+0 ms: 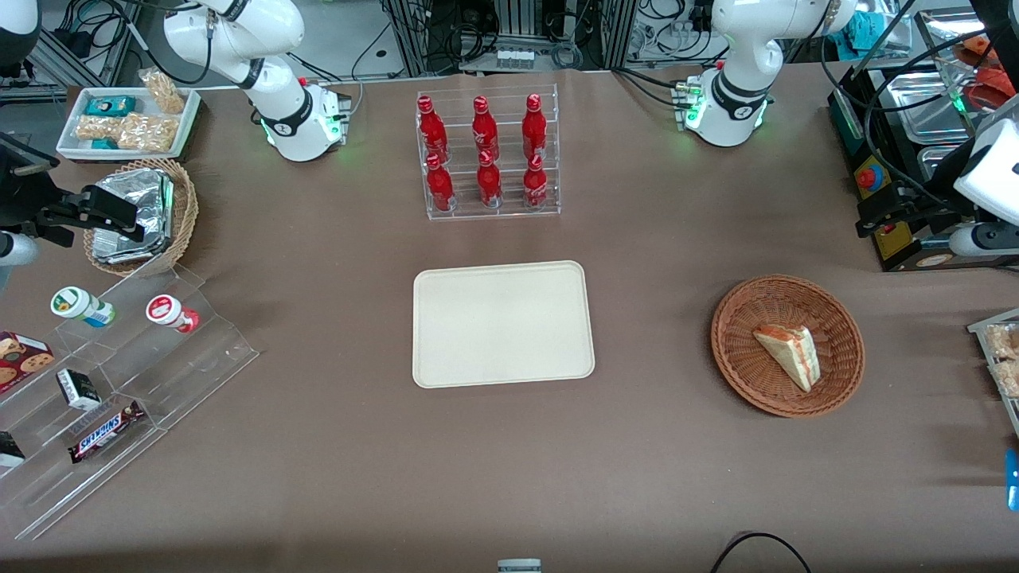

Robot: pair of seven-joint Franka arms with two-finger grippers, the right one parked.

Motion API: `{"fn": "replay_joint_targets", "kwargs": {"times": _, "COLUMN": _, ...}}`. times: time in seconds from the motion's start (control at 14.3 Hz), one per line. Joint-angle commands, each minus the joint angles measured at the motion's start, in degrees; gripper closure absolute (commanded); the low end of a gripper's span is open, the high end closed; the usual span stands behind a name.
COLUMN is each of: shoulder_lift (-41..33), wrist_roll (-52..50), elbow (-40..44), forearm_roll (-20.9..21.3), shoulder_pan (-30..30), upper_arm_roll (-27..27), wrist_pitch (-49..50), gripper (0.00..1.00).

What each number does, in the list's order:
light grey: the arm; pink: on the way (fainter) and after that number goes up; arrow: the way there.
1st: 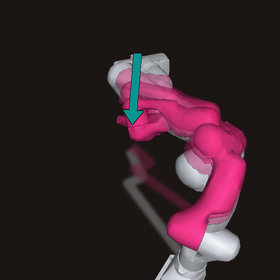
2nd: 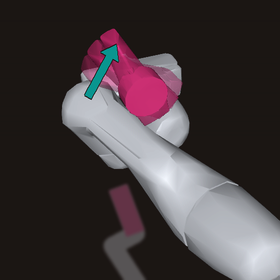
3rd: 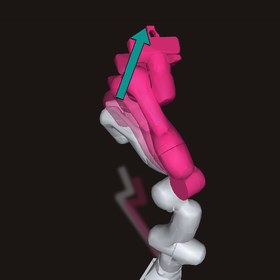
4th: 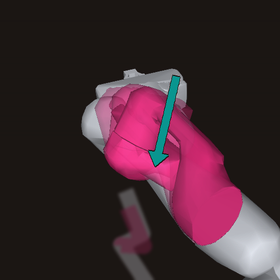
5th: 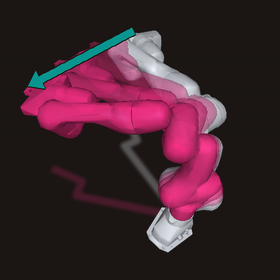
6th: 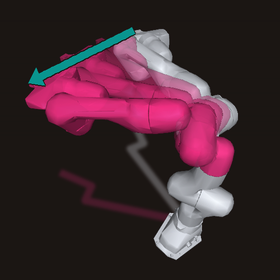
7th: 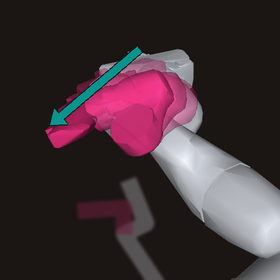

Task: Place sandwich from basket to tray
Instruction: 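Lower the open left gripper over the sandwich in the wicker basket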

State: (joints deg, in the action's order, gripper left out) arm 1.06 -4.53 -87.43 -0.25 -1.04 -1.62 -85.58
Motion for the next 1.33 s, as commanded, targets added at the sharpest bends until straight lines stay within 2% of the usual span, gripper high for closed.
{"fn": "replay_joint_targets", "kwargs": {"times": 0.0, "shoulder_lift": -0.1, "wrist_roll": 0.0, "elbow": 0.8, "forearm_roll": -0.5, "shoulder_pan": -0.6, "upper_arm_roll": 0.1, "wrist_pitch": 0.8, "gripper": 0.0}}
{"fn": "replay_joint_targets", "kwargs": {"times": 0.7, "shoulder_lift": 0.2, "wrist_roll": 0.1, "elbow": 0.0, "forearm_roll": -0.5, "shoulder_pan": -0.4, "upper_arm_roll": -0.3, "wrist_pitch": 1.7, "gripper": 0.0}}
{"fn": "replay_joint_targets", "kwargs": {"times": 1.12, "shoulder_lift": 3.9, "wrist_roll": 0.0, "elbow": -4.8, "forearm_roll": 0.2, "shoulder_pan": 0.1, "upper_arm_roll": -0.1, "wrist_pitch": 0.0, "gripper": 0.0}}
{"fn": "replay_joint_targets", "kwargs": {"times": 1.26, "shoulder_lift": 4.5, "wrist_roll": 0.1, "elbow": -10.9, "forearm_roll": 0.9, "shoulder_pan": 0.3, "upper_arm_roll": 0.0, "wrist_pitch": -7.0, "gripper": 0.0}}
